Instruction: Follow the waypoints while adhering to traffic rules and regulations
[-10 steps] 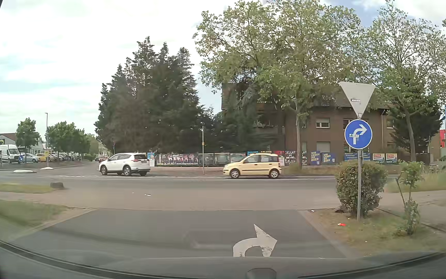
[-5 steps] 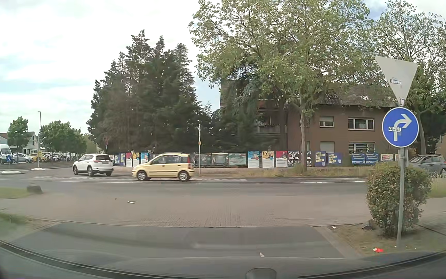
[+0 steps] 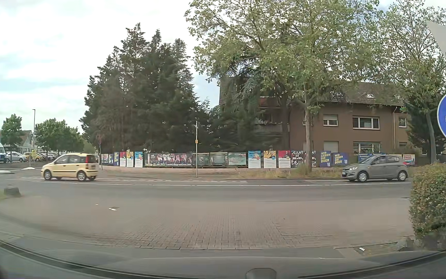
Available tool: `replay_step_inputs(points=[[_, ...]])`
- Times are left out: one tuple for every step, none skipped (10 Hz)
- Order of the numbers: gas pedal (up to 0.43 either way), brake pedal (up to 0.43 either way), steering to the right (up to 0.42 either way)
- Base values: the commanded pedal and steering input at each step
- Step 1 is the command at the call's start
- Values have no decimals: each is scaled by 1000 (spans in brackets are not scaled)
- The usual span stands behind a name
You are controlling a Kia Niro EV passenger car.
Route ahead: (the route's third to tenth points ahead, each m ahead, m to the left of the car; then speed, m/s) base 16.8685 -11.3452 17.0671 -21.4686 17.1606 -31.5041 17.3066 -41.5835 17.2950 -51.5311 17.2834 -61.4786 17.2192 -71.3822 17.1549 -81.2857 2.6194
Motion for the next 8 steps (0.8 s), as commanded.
replay_step_inputs(points=[[0, 287, 3], [0, 280, 3], [0, 280, 3], [0, 274, 3], [0, 280, 3], [0, 280, 3], [0, 274, 3], [0, 274, 3]])
